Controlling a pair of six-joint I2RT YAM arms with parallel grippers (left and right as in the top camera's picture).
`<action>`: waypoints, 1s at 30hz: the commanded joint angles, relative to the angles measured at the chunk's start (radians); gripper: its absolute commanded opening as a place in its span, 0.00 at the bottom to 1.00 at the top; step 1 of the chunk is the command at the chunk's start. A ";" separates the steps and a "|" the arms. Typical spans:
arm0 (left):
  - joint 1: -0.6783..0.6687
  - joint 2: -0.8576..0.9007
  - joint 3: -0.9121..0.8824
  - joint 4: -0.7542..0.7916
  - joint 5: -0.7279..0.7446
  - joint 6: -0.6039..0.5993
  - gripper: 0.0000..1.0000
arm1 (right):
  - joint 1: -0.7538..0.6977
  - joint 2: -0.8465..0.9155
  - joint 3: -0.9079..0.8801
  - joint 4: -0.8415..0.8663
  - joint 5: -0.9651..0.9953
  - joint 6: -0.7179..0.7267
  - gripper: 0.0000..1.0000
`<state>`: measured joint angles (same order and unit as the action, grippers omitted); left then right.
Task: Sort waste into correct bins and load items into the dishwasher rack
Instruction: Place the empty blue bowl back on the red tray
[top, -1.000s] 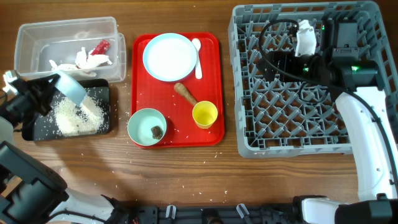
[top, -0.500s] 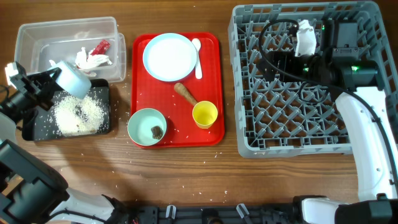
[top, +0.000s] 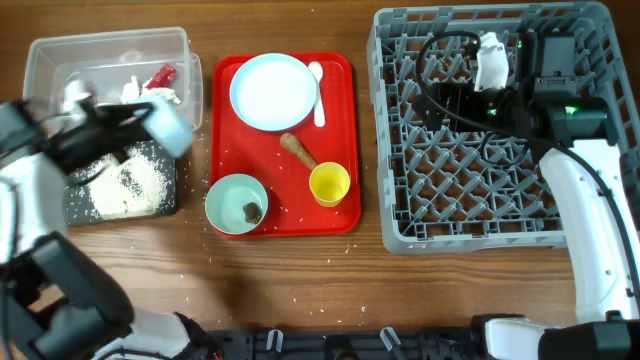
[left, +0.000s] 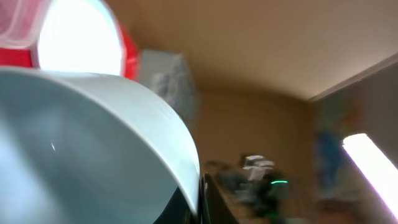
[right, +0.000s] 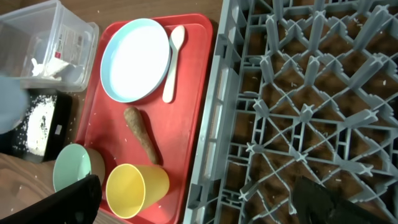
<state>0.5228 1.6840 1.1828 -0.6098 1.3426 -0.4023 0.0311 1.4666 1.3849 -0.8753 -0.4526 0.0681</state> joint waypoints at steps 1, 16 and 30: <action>-0.296 -0.047 0.006 0.059 -0.436 0.025 0.04 | 0.004 0.011 0.014 0.000 -0.016 0.014 1.00; -0.816 0.089 0.006 0.033 -1.429 0.134 0.06 | 0.004 0.011 0.014 0.006 -0.012 0.011 1.00; -0.852 0.021 0.076 -0.348 -1.261 -0.031 0.46 | 0.004 0.017 0.014 0.007 -0.012 0.011 1.00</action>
<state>-0.3031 1.7214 1.2835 -0.9051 0.0769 -0.3244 0.0311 1.4700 1.3846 -0.8730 -0.4522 0.0681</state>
